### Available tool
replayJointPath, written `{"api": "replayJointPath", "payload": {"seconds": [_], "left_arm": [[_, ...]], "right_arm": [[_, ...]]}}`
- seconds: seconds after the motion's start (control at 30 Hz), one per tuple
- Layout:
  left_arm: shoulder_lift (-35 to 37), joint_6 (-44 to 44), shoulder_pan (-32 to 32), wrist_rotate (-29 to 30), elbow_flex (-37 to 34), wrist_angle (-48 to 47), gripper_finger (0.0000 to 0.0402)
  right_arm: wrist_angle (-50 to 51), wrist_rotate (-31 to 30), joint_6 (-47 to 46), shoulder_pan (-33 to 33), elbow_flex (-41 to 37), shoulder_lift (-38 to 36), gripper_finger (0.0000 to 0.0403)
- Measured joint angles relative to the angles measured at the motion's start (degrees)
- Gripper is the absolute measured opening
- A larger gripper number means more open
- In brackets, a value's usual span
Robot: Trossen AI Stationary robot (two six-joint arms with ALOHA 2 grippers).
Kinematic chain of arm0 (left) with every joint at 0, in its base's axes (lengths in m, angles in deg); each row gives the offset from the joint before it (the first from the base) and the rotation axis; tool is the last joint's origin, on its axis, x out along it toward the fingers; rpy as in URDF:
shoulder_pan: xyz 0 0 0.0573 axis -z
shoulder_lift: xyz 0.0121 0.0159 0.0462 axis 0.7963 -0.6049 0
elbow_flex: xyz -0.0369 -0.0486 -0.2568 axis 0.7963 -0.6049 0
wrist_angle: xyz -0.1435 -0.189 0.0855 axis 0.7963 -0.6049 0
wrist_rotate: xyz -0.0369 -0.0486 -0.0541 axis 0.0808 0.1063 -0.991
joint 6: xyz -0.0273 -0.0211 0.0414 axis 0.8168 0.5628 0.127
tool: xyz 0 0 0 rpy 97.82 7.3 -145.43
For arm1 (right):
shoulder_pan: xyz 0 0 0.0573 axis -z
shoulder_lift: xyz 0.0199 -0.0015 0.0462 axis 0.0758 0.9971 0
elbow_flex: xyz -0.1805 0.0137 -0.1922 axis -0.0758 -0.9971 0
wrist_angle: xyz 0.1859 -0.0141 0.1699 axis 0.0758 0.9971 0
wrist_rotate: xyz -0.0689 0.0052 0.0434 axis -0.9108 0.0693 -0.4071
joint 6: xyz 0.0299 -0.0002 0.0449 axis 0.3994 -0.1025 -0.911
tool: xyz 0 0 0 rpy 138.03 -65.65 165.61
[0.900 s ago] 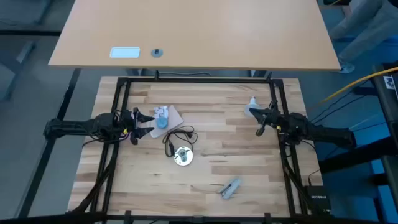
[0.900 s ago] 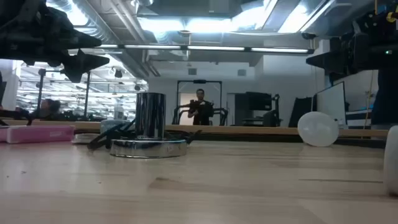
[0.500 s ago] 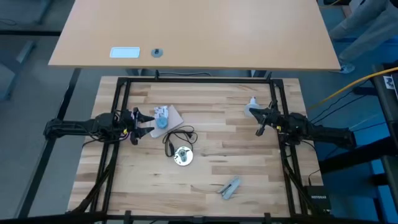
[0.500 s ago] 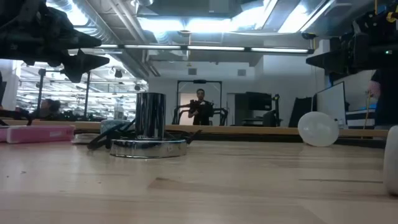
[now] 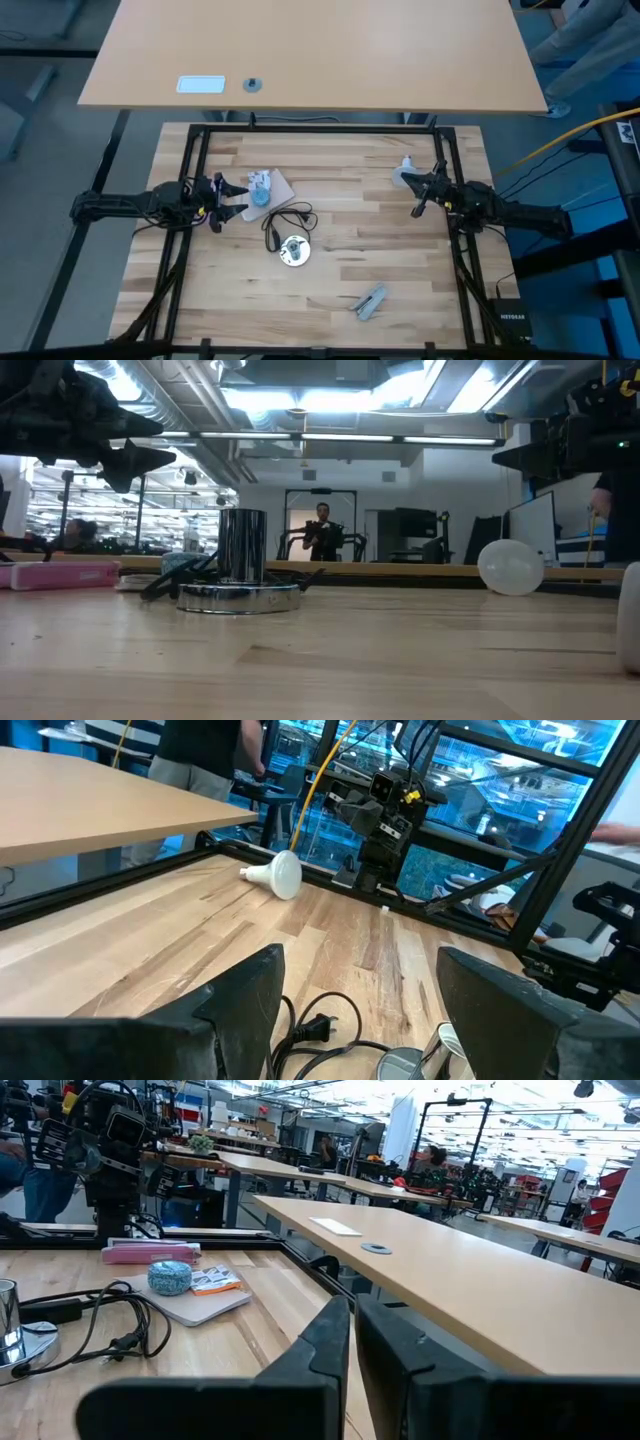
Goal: Screw lightbulb
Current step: Insert the light bulb into the lamp
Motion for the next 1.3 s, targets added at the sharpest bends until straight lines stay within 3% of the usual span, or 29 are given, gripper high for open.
{"api": "replayJointPath", "payload": {"seconds": [0.8,1.3], "left_arm": [[0.0,-2.2,0.0,1.0,0.0,0.3,0.0255],[0.0,17.1,0.0,2.6,0.0,0.5,0.0255]], "right_arm": [[0.0,-0.1,0.0,0.0,0.0,0.0,0.0027],[-0.3,-0.2,0.0,0.0,0.0,0.0,0.0027]]}}
